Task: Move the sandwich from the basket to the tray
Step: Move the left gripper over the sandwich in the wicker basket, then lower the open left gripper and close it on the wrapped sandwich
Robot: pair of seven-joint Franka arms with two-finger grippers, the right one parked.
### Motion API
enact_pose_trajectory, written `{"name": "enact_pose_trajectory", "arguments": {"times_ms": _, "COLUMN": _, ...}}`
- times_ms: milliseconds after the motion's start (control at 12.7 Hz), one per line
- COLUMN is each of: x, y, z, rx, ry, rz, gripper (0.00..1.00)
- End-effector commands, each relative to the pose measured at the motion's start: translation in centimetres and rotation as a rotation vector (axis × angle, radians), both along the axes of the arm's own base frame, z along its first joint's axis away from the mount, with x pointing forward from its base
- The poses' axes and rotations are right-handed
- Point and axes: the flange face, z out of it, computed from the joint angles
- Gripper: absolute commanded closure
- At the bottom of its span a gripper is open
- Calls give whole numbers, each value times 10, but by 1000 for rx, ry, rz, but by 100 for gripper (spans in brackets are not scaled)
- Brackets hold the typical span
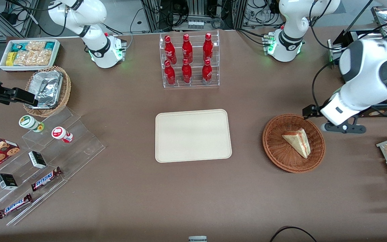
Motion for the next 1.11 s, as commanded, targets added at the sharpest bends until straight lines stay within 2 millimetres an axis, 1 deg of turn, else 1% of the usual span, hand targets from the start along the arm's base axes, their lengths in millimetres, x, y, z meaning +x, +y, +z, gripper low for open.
{"name": "enact_pose_trajectory", "arguments": {"times_ms": 0, "x": -7, "y": 0, "z": -38, "rx": -7, "ry": -43, "rz": 18, "gripper": 0}}
{"name": "enact_pose_trajectory", "arguments": {"times_ms": 79, "x": -7, "y": 2, "z": -52, "rx": -9, "ry": -47, "rz": 21, "gripper": 0}}
{"name": "enact_pose_trajectory", "arguments": {"times_ms": 158, "x": -7, "y": 2, "z": -62, "rx": -11, "ry": -55, "rz": 25, "gripper": 0}}
{"name": "enact_pose_trajectory", "arguments": {"times_ms": 237, "x": -7, "y": 4, "z": -68, "rx": -11, "ry": -63, "rz": 36, "gripper": 0}}
{"name": "enact_pose_trajectory", "arguments": {"times_ms": 316, "x": -8, "y": 6, "z": -70, "rx": -12, "ry": -74, "rz": 71, "gripper": 0}}
{"name": "enact_pose_trajectory", "arguments": {"times_ms": 395, "x": -6, "y": 8, "z": -73, "rx": -11, "ry": -81, "rz": 139, "gripper": 0}}
{"name": "enact_pose_trajectory", "arguments": {"times_ms": 474, "x": -5, "y": 8, "z": -82, "rx": -6, "ry": -70, "rz": 240, "gripper": 0}}
{"name": "enact_pose_trajectory", "arguments": {"times_ms": 553, "x": -3, "y": 7, "z": -88, "rx": -2, "ry": -66, "rz": 357, "gripper": 0}}
{"name": "enact_pose_trajectory", "arguments": {"times_ms": 868, "x": 4, "y": 4, "z": -100, "rx": -1, "ry": -84, "rz": 856, "gripper": 0}}
{"name": "enact_pose_trajectory", "arguments": {"times_ms": 947, "x": 6, "y": 3, "z": -100, "rx": -12, "ry": -107, "rz": 856, "gripper": 0}}
{"name": "enact_pose_trajectory", "arguments": {"times_ms": 1026, "x": 7, "y": 3, "z": -106, "rx": -12, "ry": -105, "rz": 856, "gripper": 0}}
